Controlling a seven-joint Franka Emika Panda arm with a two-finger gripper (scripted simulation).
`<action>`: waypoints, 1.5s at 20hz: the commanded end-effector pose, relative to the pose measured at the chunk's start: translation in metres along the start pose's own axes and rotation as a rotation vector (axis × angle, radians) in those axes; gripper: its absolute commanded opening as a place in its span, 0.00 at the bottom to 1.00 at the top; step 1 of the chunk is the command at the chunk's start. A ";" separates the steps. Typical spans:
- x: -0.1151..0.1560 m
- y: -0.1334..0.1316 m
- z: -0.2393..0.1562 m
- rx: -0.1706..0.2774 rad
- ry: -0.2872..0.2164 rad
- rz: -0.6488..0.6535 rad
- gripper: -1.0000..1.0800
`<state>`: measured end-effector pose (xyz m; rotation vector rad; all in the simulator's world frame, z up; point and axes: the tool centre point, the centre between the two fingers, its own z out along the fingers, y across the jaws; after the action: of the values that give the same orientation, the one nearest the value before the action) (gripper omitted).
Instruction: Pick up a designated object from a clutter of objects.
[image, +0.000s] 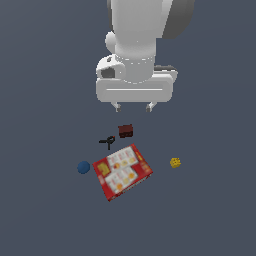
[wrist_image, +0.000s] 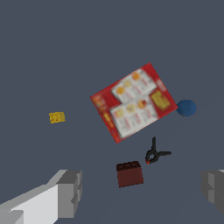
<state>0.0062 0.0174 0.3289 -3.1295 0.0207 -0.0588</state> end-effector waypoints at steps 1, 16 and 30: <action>0.004 0.005 0.005 0.001 -0.001 -0.011 0.96; 0.046 0.074 0.080 0.009 -0.011 -0.179 0.96; 0.066 0.170 0.186 0.005 -0.026 -0.387 0.96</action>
<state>0.0762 -0.1411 0.1549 -3.0830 -0.5459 -0.0224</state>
